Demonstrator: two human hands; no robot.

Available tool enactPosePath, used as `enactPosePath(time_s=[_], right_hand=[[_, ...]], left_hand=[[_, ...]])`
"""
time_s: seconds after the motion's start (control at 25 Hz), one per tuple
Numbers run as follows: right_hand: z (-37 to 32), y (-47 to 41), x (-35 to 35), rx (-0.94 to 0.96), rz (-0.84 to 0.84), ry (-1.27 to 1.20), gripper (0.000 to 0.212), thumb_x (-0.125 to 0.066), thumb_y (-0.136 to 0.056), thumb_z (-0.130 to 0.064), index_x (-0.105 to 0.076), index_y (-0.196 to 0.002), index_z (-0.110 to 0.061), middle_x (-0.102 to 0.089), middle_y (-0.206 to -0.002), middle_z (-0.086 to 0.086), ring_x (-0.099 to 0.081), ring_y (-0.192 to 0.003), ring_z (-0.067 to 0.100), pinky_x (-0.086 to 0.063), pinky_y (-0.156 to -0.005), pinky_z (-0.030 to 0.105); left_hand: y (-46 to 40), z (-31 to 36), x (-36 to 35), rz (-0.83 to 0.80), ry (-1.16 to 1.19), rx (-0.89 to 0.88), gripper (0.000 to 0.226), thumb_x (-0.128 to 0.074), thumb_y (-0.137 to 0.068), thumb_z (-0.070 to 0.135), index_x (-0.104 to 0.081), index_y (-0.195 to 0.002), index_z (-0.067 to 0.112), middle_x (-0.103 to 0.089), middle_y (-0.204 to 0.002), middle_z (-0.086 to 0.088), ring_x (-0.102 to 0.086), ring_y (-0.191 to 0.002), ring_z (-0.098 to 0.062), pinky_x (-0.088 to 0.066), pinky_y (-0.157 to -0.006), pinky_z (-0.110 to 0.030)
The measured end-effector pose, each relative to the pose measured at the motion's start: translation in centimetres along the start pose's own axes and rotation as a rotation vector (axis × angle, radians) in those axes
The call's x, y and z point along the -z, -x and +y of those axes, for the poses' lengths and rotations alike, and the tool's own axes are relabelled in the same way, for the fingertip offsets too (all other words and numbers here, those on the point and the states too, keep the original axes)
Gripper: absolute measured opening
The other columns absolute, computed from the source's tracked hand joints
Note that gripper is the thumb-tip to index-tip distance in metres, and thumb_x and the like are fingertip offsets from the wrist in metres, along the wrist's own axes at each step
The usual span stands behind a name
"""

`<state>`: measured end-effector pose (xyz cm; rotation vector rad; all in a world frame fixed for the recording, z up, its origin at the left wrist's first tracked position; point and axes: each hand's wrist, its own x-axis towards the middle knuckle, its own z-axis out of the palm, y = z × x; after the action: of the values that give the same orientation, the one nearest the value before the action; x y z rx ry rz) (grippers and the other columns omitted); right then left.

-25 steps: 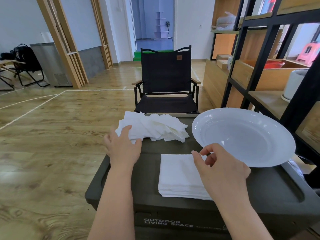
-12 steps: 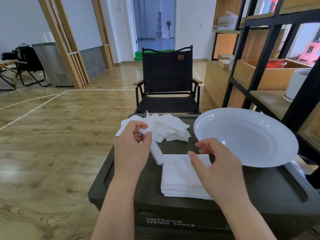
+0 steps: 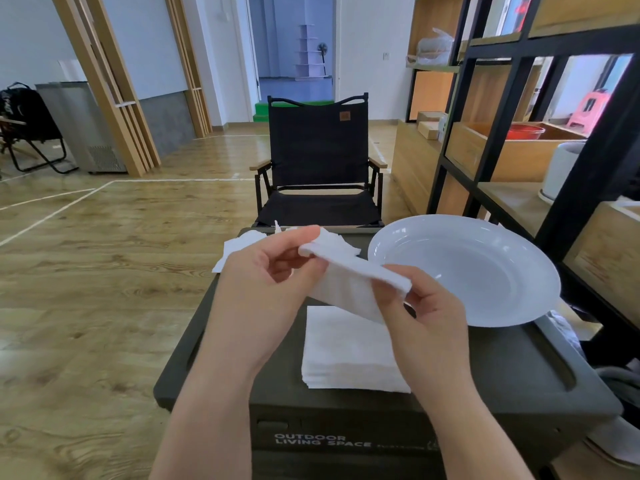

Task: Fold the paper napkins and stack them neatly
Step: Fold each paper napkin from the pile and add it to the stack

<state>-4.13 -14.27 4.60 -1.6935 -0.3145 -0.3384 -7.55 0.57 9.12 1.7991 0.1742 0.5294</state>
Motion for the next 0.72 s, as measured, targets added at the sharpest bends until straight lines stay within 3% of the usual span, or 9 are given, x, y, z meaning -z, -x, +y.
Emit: enactPosePath(time_s=[0.12,0.24,0.36,0.48,0.56,0.72], right_hand=[[0.1,-0.2,0.6,-0.165,-0.098,-0.082,0.011,-0.061,-0.087,-0.03,-0.072,-0.088,-0.033,-0.071,-0.088,-0.012,-0.063,-0.085,0.002,-0.051,-0.072,0.021],[0.0,-0.3,0.9,-0.36,-0.172,-0.121,0.013,-0.06,-0.09,-0.028,-0.069,-0.082,-0.032,-0.073,-0.086,-0.006,-0.068,-0.084,0.013,-0.057,-0.077,0.032],[0.9,-0.8,1.2,-0.39,-0.121,0.049,0.016,-0.055,-0.091,-0.033,-0.066,-0.083,-0.026,-0.069,-0.086,-0.003,-0.065,-0.085,0.015,-0.056,-0.077,0.032],[2.0,-0.9,1.5,-0.35,-0.065,0.218,0.022,-0.056,-0.09,-0.035,-0.069,-0.08,-0.02,-0.067,-0.075,-0.003,-0.06,-0.072,0.011,-0.047,-0.063,0.022],[2.6,-0.9,1.9,-0.34,-0.063,0.341,0.023,-0.057,-0.09,-0.035,-0.069,-0.079,-0.019,-0.062,-0.064,-0.007,-0.055,-0.063,0.007,-0.038,-0.057,0.018],[2.9,-0.9,2.4,-0.361,-0.118,0.515,0.026,-0.057,-0.089,-0.036,-0.064,-0.073,-0.018,-0.047,-0.051,-0.008,-0.046,-0.051,0.006,-0.032,-0.051,0.017]], left_hand=[[-0.2,-1.8,-0.7,0.06,-0.215,-0.029,0.017,-0.07,-0.082,0.031,-0.071,-0.095,0.042,-0.062,-0.099,0.023,-0.055,-0.089,0.003,-0.041,-0.074,-0.011],[-0.6,-2.7,-1.2,0.061,-0.047,0.096,0.011,-0.066,-0.086,0.031,-0.071,-0.077,0.03,-0.066,-0.077,0.018,-0.056,-0.071,0.006,-0.04,-0.063,-0.005],[-0.9,-3.7,-1.6,-0.002,-0.018,0.207,0.027,-0.055,-0.094,0.033,-0.072,-0.084,0.015,-0.071,-0.076,0.005,-0.059,-0.07,-0.008,-0.041,-0.064,-0.02],[-1.0,-4.7,-2.2,0.004,-0.151,0.198,0.045,-0.05,-0.096,0.033,-0.056,-0.072,-0.005,-0.041,-0.061,-0.006,-0.033,-0.057,-0.015,-0.025,-0.056,-0.027],[-1.0,-5.1,-2.6,0.019,-0.284,0.211,0.045,-0.053,-0.094,0.034,-0.054,-0.062,0.003,-0.04,-0.052,0.003,-0.033,-0.052,-0.014,-0.024,-0.051,-0.023],[-0.9,-6.0,-2.8,-0.065,-0.539,0.285,0.034,-0.053,-0.092,0.038,-0.064,-0.079,0.009,-0.055,-0.066,0.0,-0.047,-0.058,-0.011,-0.032,-0.051,-0.022]])
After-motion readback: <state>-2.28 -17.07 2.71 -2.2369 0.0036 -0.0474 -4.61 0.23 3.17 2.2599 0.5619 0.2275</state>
